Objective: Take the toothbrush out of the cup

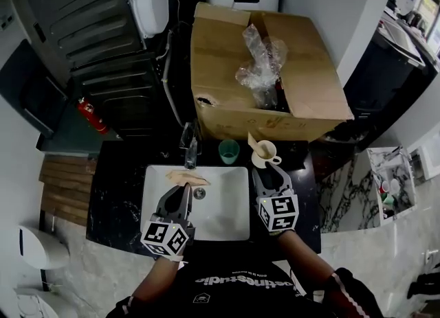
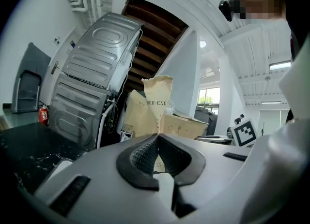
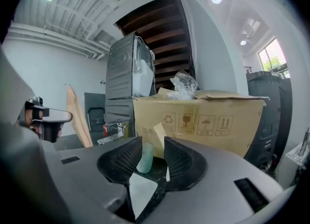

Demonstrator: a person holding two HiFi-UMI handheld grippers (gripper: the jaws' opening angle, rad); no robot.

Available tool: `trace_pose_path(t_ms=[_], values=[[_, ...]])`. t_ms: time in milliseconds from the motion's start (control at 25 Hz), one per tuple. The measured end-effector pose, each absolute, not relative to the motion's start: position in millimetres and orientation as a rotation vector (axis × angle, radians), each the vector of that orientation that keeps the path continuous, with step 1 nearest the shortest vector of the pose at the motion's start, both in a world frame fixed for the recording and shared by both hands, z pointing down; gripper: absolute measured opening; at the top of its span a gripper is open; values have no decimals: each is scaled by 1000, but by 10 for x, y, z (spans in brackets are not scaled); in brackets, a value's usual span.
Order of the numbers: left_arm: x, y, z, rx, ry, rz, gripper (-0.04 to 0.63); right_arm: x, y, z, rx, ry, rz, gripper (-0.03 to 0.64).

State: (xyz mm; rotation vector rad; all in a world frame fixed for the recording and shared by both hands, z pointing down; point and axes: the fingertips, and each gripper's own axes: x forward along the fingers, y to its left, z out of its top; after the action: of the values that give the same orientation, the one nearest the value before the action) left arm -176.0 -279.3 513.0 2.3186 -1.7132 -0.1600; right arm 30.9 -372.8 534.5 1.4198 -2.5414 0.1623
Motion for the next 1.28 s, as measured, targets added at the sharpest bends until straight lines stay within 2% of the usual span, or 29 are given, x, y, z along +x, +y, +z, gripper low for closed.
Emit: trace_pose_path(t_ms=[400,800,880,1040,1280], values=[[-1909,-2704,5217,2252,-1775,-135,15,196,-4411,5831,1417,-2412,122,158],[-1949,-2658,5284,2214,-1791,-116,15,214,-4591,6071,1414,-2314,153,158],[-1936,-2658,5282,2218,-1790,-117,15,225,-4591,6044,1424,-2298,155,114],[-1913,-2654,5273,2222,-1785,-120,15,251,-4589,5997,1424,-2287,123,72],[-1864,-2641,5200,2245,-1777,-137,15,355,-4565,5848,1454,-2296,67,55]])
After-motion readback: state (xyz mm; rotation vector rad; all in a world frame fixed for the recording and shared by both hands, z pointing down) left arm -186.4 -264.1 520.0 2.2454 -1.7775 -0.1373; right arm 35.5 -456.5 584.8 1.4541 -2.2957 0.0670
